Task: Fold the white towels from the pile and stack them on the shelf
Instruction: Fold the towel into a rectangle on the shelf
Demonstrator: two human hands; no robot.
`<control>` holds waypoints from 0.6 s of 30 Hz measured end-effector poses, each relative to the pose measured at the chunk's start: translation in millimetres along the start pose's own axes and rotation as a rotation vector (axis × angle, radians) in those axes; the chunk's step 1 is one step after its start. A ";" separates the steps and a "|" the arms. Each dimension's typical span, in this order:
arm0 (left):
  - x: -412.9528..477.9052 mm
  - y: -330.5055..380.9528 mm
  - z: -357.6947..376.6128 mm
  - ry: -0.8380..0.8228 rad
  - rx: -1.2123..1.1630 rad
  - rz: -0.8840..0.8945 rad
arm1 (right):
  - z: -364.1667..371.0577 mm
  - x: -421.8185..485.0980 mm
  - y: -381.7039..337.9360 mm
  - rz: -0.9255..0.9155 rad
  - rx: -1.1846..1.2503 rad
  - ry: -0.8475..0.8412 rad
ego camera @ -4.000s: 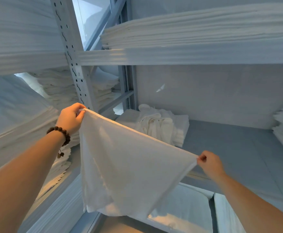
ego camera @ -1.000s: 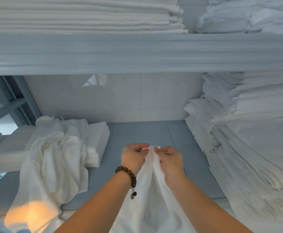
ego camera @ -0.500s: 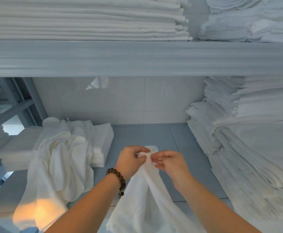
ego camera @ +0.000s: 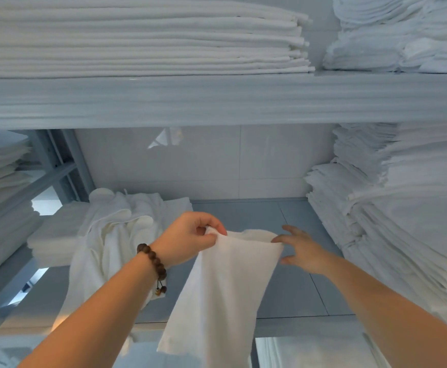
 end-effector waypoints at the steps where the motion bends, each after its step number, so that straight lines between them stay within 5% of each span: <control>1: -4.0 -2.1 -7.0 0.013 0.003 -0.005 | -0.4 -2.7 -0.6 -0.014 0.024 0.023; 11: -44.8 -26.0 -57.6 0.124 0.338 -0.019 | -30.3 -46.9 -38.5 -0.051 0.351 0.175; 18: -53.6 -26.4 -54.3 0.047 0.618 0.022 | -64.0 -84.6 -78.5 -0.171 0.318 0.359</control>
Point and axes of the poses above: each hand's wrist, its own x-axis towards the middle knuckle, its own z-axis out of the palm, y = z × x, the point moved 10 cm from there along x, towards the middle knuckle, and after that the axes turned 4 degrees about -y, right-handed, at the moved point
